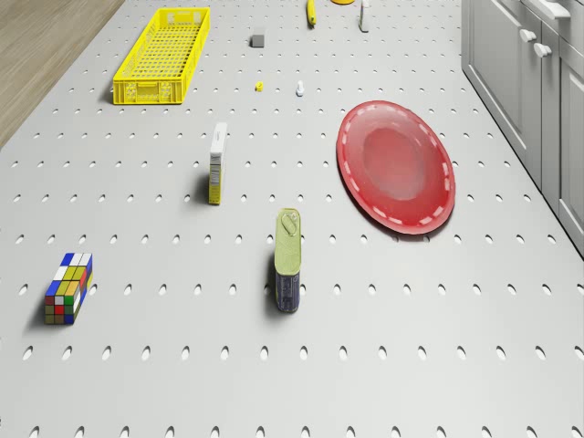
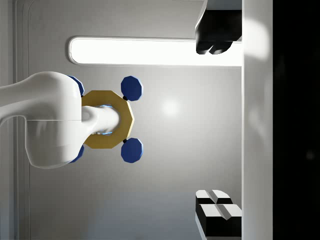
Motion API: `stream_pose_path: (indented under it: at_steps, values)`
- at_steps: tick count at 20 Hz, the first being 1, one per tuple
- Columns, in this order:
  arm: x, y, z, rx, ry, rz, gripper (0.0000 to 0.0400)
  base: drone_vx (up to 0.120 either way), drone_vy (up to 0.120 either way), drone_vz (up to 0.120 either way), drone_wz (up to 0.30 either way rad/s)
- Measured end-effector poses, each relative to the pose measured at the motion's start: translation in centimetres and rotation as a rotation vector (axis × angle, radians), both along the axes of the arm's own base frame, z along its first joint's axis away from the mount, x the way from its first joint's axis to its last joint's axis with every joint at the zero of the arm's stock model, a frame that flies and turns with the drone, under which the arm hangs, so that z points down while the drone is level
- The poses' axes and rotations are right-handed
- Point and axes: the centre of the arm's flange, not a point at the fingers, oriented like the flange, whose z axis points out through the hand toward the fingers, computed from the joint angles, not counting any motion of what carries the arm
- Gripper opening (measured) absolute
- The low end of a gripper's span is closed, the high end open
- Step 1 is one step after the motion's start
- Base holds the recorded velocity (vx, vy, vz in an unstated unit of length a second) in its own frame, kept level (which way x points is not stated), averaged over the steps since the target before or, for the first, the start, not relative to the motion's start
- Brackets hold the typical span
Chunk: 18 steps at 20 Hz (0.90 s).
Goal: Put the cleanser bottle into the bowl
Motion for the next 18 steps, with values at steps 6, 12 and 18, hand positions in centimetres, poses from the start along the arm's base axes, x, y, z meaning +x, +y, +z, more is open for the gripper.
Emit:
stream_pose_path:
  at_steps: [6, 12, 18]
  values:
    - [0.0, 0.1, 0.0, -0.011, -0.005, 0.0, 0.04, 0.12, -0.12, 0.0, 0.0]
    - [-0.1, 0.4, 0.0, -0.041, -0.009, -0.001, 0.04, 0.12, -0.12, 0.0, 0.0]
    - [-0.1, 1.2, -0.1, -0.124, -0.014, -0.003, 0.04, 0.12, -0.08, 0.0, 0.0]
